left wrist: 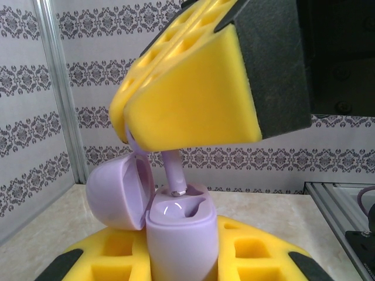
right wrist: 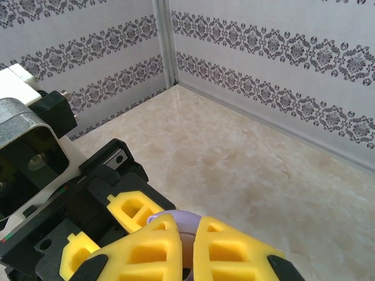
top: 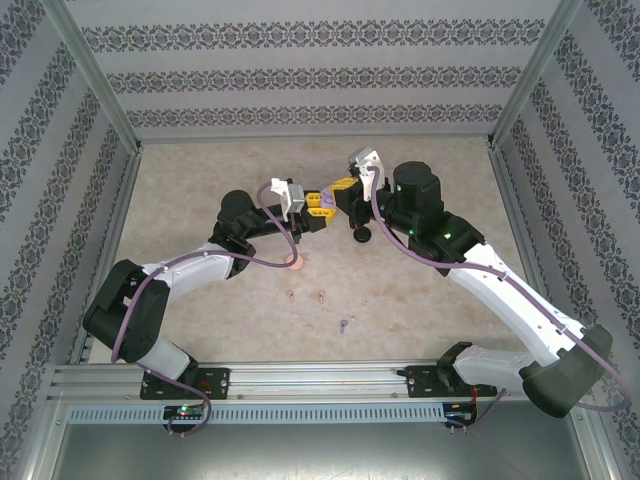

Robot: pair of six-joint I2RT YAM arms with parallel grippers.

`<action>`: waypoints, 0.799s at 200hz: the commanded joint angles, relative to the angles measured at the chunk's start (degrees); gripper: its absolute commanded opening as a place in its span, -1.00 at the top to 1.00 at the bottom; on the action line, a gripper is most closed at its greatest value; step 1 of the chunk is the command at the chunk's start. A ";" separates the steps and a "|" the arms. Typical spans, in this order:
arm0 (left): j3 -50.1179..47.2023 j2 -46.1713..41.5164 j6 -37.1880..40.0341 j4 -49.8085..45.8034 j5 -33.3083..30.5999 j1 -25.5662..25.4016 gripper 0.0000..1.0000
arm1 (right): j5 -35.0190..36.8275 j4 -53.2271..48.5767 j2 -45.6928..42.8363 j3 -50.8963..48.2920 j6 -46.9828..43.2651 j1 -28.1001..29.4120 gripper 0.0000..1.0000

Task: Insert the wireless bluetooth earbuds into the charging case

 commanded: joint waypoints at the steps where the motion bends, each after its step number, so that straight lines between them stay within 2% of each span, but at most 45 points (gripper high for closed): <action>1: 1.75 -0.38 -0.45 3.15 1.32 -0.77 1.00 | -1.43 0.52 0.13 -0.48 -0.18 -0.02 0.89; 160: 2.45 -0.04 -0.23 2.84 1.06 -0.88 1.00 | -1.12 -1.79 -1.91 -2.22 -0.91 1.74 0.93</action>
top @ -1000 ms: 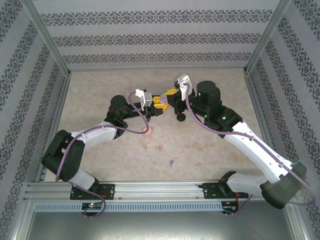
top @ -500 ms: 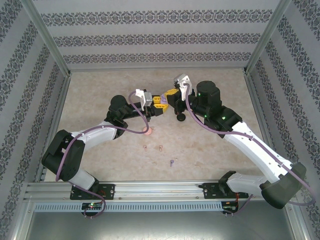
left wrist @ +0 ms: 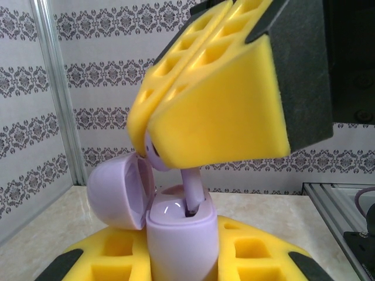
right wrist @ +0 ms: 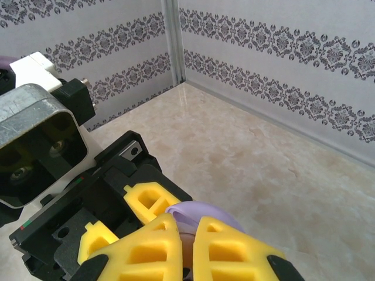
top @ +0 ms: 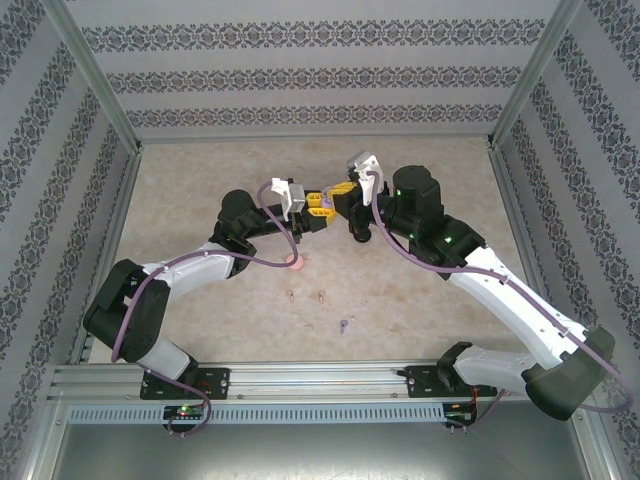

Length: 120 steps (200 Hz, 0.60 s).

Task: Insert the wireless bluetooth earbuds into the charging case

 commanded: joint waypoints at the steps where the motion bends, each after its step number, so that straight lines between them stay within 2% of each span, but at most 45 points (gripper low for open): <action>1: 2.09 -0.17 -0.05 2.82 0.86 -0.66 1.00 | -0.93 -1.57 -0.79 -1.10 -0.91 0.60 0.93; 54: 2.33 -0.08 -0.12 2.60 0.86 -0.76 1.00 | -2.97 -4.39 1.18 0.44 -4.59 2.16 0.92; 89: 2.31 -0.03 -0.12 2.48 0.61 -0.88 1.00 | -1.51 -5.43 2.46 1.33 -5.43 2.93 0.87; 98: 2.28 0.08 -0.12 2.45 0.44 -0.89 1.00 | -0.50 -5.26 2.47 1.58 -5.02 2.95 0.77; 108: 2.22 0.17 -0.12 2.49 0.33 -0.83 1.00 | 0.57 -5.13 2.26 2.06 -4.06 2.90 0.47; 120: 2.11 0.26 -0.12 2.53 0.13 -0.85 1.00 | 2.68 -4.52 1.79 2.68 -2.34 2.77 0.25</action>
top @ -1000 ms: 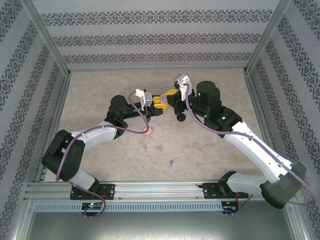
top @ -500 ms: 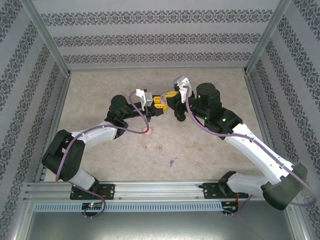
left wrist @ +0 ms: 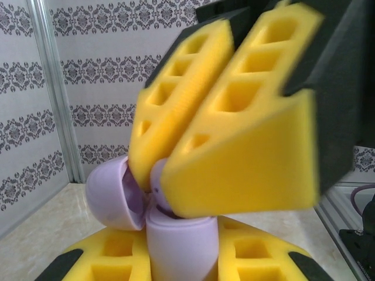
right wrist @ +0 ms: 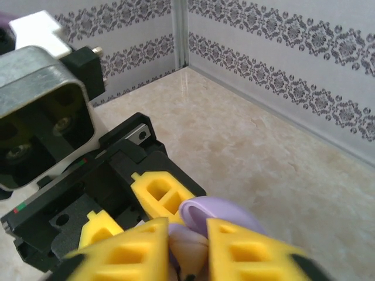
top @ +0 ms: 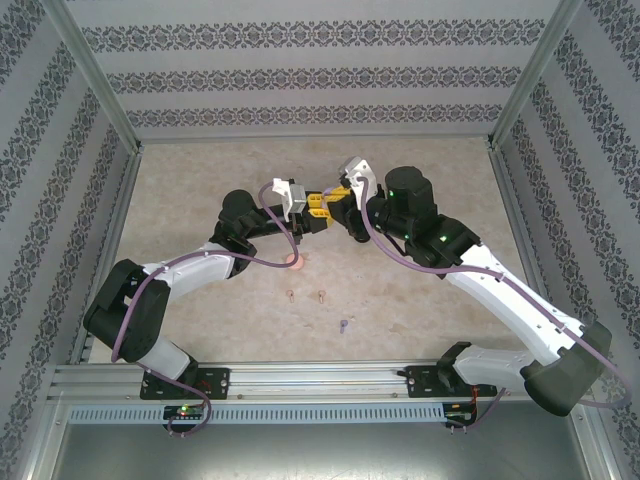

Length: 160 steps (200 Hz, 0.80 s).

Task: Insert the wireless bluetooth earbuds into the charging case

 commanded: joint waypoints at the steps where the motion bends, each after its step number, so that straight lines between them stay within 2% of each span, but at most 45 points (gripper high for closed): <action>1: 2.08 0.22 -0.10 3.21 -0.01 -0.66 1.00 | 2.09 -1.89 0.34 1.85 1.69 1.06 0.23; 16: 1.98 0.42 -0.06 3.33 -0.41 -0.71 1.00 | 3.28 -1.86 -0.30 3.21 3.98 0.39 -0.05; 68: 0.96 0.64 0.81 4.00 -2.51 -0.72 1.00 | 4.69 -2.69 -6.13 5.60 15.80 -4.95 -0.41; 107: -0.64 0.46 2.57 5.13 -5.20 -0.23 1.00 | 7.15 -9.53 -11.41 3.79 24.96 -9.35 -0.45; 123: -1.17 0.02 3.21 5.30 -6.44 0.29 1.00 | 9.66 -13.27 -12.62 1.57 27.79 -9.59 -0.45; 160: -2.89 -1.59 3.41 6.99 -9.83 2.01 1.00 | 10.04 -18.59 -12.27 -7.64 38.55 -8.84 -0.40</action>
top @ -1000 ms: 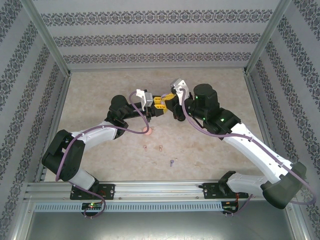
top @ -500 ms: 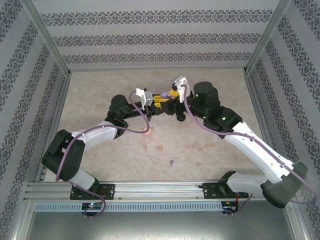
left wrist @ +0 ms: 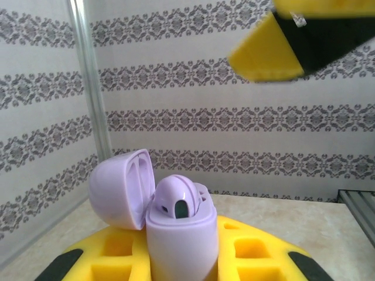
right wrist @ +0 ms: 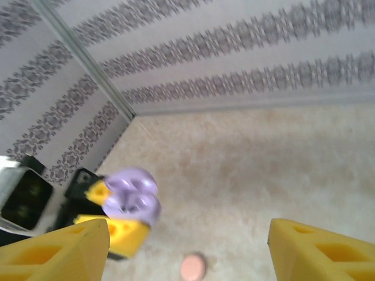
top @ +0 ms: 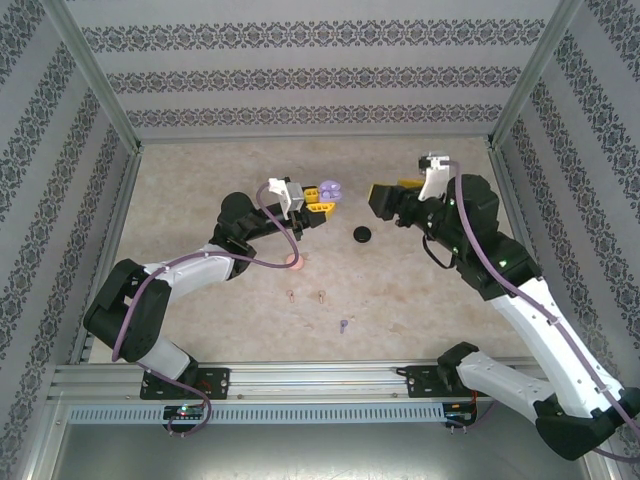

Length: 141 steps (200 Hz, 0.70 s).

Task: Insert the wireless bluetooth earbuds into the charging case

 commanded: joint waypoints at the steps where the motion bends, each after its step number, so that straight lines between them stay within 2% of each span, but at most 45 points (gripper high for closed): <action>1: -1.30 -1.78 1.60 4.44 -2.82 1.45 1.00 | 2.19 -7.24 1.65 -6.76 10.39 0.52 -0.40; 41: -3.74 -4.50 1.99 5.38 -5.40 2.68 1.00 | 8.20 -10.18 5.70 -16.64 22.26 8.26 -0.33; 79: -5.85 -6.54 2.34 6.12 -7.32 3.43 1.00 | 9.45 -10.48 12.43 -22.50 35.09 15.54 -0.29; 105: -7.40 -7.62 2.18 7.55 -8.42 4.00 1.00 | 11.71 -11.15 18.72 -20.89 40.03 21.62 -0.28; 141: -9.34 -9.38 1.83 8.80 -9.18 5.21 1.00 | 12.32 -13.26 28.11 -16.96 43.94 26.89 -0.22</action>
